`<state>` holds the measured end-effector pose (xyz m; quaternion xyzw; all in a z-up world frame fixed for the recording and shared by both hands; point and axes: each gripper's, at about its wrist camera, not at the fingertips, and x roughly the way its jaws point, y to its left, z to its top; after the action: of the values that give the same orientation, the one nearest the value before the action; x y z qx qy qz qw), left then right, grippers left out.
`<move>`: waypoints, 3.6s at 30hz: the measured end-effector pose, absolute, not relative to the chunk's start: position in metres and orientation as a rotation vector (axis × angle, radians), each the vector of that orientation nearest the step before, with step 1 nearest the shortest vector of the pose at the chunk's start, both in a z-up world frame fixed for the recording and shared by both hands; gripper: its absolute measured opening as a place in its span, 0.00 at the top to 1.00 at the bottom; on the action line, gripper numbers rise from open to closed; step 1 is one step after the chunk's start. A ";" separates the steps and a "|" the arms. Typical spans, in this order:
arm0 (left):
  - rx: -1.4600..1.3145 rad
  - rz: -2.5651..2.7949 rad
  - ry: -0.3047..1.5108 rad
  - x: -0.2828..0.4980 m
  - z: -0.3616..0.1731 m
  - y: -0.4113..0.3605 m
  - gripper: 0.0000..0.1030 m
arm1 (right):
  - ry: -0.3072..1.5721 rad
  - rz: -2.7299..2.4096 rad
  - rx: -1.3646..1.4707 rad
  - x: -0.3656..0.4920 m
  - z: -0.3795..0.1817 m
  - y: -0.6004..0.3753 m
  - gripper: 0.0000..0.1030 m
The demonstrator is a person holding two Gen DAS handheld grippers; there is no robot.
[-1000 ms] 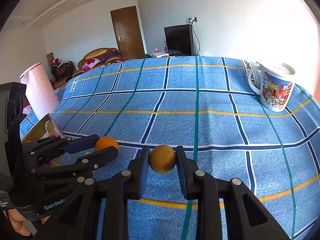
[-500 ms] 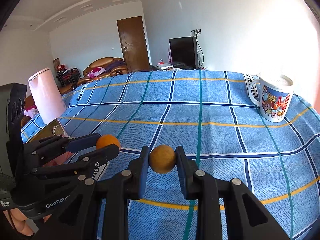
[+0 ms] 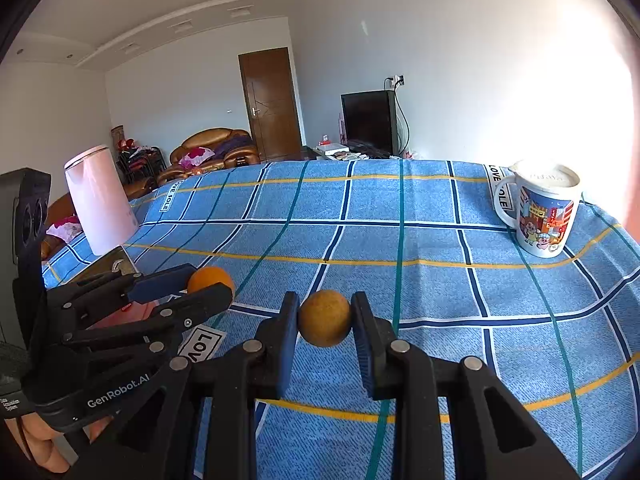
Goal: Organize fruits
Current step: 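Carry the orange and small brown fruit toward the pink tin with both tools, then lower the orange and brown fruit into the pink tin and open both tools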
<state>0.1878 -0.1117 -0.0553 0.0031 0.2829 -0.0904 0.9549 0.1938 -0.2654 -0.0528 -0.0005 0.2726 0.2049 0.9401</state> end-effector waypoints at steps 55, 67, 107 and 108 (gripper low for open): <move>0.025 -0.107 0.381 0.126 -0.039 -0.076 0.60 | 0.420 0.457 -0.076 0.161 -0.041 -0.236 0.73; -0.034 -0.035 0.403 0.111 -0.041 -0.028 0.60 | 0.428 0.558 -0.124 0.153 -0.036 -0.181 0.73; -0.101 0.131 0.560 0.103 -0.050 0.093 0.60 | 0.557 0.800 -0.206 0.167 -0.051 -0.031 0.73; -0.099 0.131 0.566 0.104 -0.051 0.094 0.60 | 0.568 0.803 -0.206 0.169 -0.053 -0.028 0.73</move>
<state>0.1037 0.0940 -0.0514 -0.0487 0.2790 0.0645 0.9569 0.1689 -0.0279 -0.0531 -0.0989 0.2721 0.3848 0.8764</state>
